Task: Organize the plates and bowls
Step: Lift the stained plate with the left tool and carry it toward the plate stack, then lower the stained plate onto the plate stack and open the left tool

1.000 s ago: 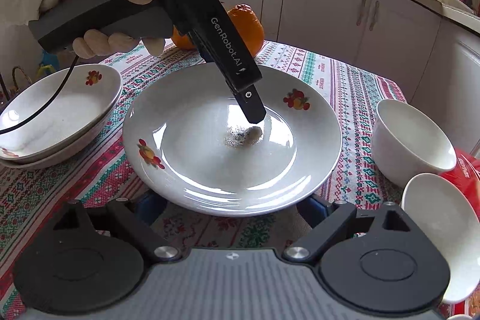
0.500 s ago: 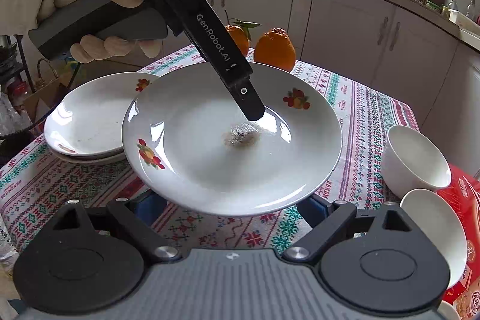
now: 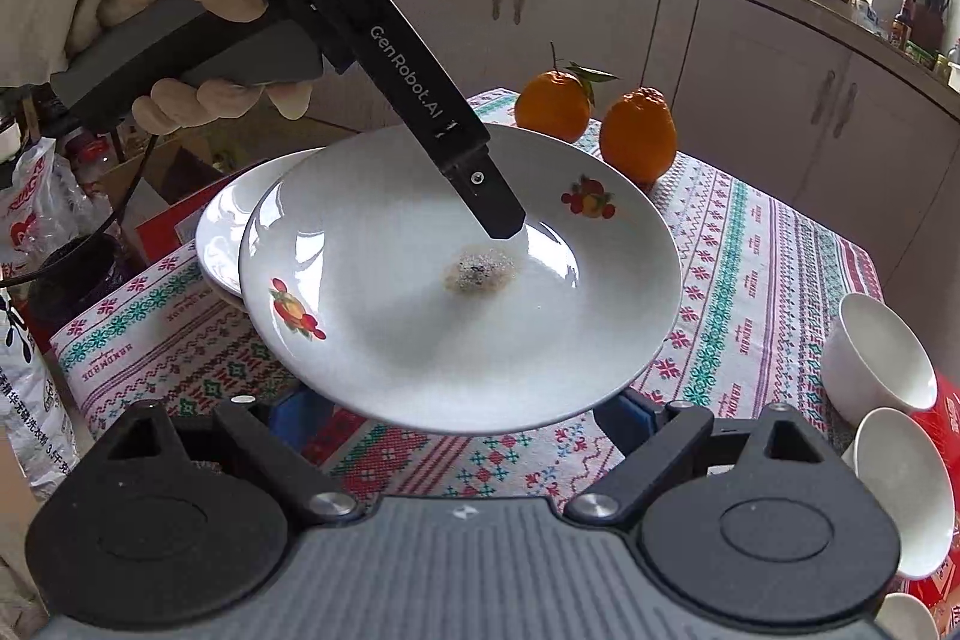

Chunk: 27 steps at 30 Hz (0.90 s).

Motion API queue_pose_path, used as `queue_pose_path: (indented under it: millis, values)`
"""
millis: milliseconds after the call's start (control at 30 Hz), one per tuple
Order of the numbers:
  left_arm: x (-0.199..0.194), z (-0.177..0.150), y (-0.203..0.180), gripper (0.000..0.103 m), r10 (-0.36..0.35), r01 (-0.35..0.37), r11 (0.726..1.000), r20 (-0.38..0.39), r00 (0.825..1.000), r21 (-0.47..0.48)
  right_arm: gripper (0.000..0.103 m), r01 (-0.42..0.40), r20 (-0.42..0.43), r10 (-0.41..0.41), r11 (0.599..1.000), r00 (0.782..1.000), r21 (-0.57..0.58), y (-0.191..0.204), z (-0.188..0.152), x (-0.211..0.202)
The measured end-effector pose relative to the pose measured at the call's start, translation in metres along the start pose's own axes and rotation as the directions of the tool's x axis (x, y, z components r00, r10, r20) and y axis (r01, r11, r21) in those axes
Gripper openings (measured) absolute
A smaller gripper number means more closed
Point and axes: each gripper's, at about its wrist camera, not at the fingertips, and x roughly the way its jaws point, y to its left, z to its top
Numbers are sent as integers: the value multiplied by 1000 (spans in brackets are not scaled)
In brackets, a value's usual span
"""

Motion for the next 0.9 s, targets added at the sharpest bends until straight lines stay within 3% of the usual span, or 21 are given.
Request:
queue_pose_path:
  millis: [433, 900]
  values:
    - [-20, -40, 36, 78, 35, -32, 994, 23, 999, -104, 95, -76, -25, 74, 995, 997, -70, 29, 16, 20]
    - [-9, -55, 59, 78, 16, -13, 988, 18, 1000, -153, 95, -69, -39, 66, 994, 997, -85, 41, 24, 31]
